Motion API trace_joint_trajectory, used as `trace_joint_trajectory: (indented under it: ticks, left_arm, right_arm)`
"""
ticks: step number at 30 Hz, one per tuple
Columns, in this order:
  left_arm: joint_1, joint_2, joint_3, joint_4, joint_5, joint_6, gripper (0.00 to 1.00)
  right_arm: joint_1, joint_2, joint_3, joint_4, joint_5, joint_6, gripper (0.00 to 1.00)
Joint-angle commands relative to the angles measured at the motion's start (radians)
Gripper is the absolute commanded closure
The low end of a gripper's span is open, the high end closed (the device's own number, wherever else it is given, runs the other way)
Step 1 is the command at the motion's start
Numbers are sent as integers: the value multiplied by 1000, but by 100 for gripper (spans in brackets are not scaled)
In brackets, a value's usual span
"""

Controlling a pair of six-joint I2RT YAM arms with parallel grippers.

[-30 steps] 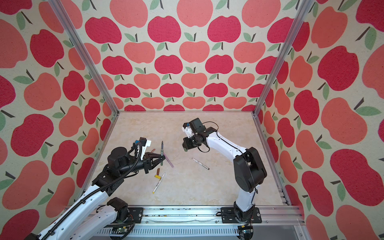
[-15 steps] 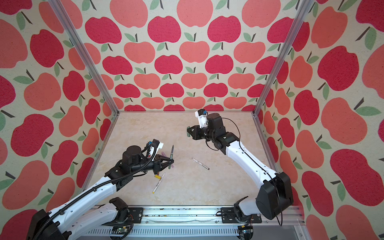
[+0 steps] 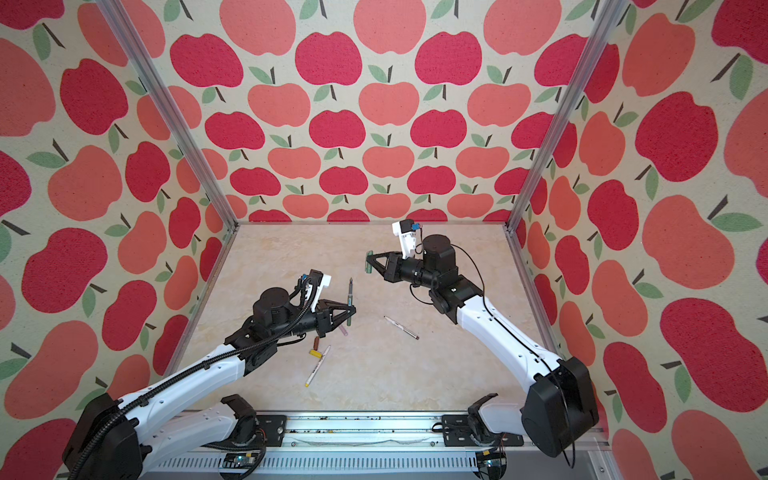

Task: Insert the pens into the pen caps
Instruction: 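Lift the green cap with the right gripper toward the upright pen, then align the green cap above the pen nib with the right gripper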

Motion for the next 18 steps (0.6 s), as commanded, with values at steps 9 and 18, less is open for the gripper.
trace_joint_trajectory:
  ticks: [9,18]
  left_arm:
    - [-3,28,9,62,-18,-22,100]
    - [-5,61,27,67,-2,-22,100]
  right_arm:
    - [12,-17,-15,180,-80,120,98]
    - [49,10,-6,180,-93,105,99]
